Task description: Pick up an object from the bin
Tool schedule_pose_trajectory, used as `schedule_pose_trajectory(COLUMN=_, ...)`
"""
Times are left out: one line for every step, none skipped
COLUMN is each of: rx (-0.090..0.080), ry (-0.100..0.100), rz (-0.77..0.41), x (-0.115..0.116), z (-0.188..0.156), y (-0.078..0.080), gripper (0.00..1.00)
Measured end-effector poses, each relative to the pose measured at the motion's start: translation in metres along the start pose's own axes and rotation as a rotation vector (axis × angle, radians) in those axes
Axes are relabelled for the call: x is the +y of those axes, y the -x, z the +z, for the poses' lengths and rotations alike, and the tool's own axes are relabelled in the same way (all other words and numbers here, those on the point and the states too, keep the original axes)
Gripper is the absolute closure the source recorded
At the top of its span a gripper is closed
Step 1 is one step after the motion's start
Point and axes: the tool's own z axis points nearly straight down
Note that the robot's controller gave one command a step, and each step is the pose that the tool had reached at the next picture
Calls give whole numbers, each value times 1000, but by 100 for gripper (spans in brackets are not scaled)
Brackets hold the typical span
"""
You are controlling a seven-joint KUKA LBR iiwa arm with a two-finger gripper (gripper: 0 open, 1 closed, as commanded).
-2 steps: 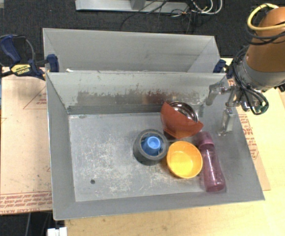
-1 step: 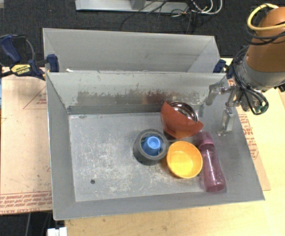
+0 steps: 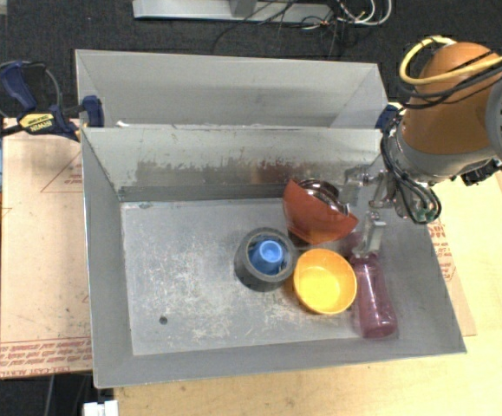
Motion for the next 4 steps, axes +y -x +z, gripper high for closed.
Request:
schedule_pose_trajectory(rx=-8, ry=-2, rz=3, x=-1, z=8, y=2, gripper=0)
schedule_pose_trajectory(rx=2, ry=-3, rz=-55, x=21, z=-3, y=-24, gripper=0)
schedule_pose_trajectory(rx=-6, ry=-6, rz=-174, x=-26, z=-90, y=1, gripper=0)
schedule_pose_trajectory(rx=3, ry=3, rz=-272, x=21, z=22, y=-20, gripper=0)
